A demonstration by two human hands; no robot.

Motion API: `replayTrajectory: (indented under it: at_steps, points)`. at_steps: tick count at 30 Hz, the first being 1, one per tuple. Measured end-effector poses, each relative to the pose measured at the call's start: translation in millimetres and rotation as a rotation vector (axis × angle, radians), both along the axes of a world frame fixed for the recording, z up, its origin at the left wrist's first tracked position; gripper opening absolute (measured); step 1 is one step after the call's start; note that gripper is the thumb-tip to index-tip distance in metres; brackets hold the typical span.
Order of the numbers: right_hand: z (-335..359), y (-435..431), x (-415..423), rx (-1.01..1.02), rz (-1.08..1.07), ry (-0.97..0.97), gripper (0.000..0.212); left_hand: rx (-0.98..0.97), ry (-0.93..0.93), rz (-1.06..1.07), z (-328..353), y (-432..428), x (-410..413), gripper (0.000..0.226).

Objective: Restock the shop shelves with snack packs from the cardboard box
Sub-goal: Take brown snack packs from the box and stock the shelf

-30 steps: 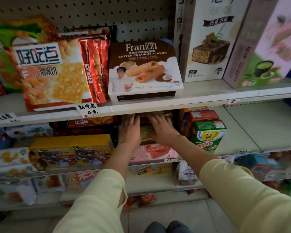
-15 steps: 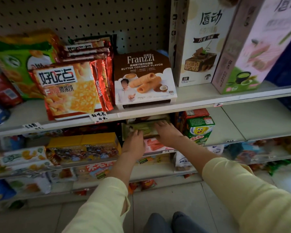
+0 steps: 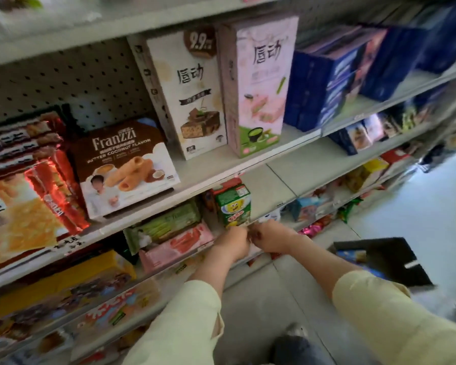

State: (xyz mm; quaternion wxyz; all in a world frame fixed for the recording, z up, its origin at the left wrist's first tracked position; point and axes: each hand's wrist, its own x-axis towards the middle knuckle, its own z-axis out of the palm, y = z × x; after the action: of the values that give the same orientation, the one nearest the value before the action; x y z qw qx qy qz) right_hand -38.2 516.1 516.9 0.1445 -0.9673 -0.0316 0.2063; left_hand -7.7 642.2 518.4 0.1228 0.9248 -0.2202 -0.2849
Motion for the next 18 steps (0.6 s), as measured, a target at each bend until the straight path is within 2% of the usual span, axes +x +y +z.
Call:
replayTrajectory:
  at_steps: [5,12,18]
  points:
    - [-5.1,-105.2,-29.2,-0.011,-0.222,0.039,0.026,-0.017,-0.015,-0.201,-0.4,-103.7,-8.7,0.030]
    - [-8.6,-239.4,-58.0,0.014,-0.416,0.060,0.026,-0.001,0.027,-0.343,5.1,-238.6,-25.4,0.031]
    - [-17.7,-308.1,-76.7,0.089,-0.558,0.075,0.024,0.064,-0.032,-0.482,-13.8,-318.6,-28.9,0.028]
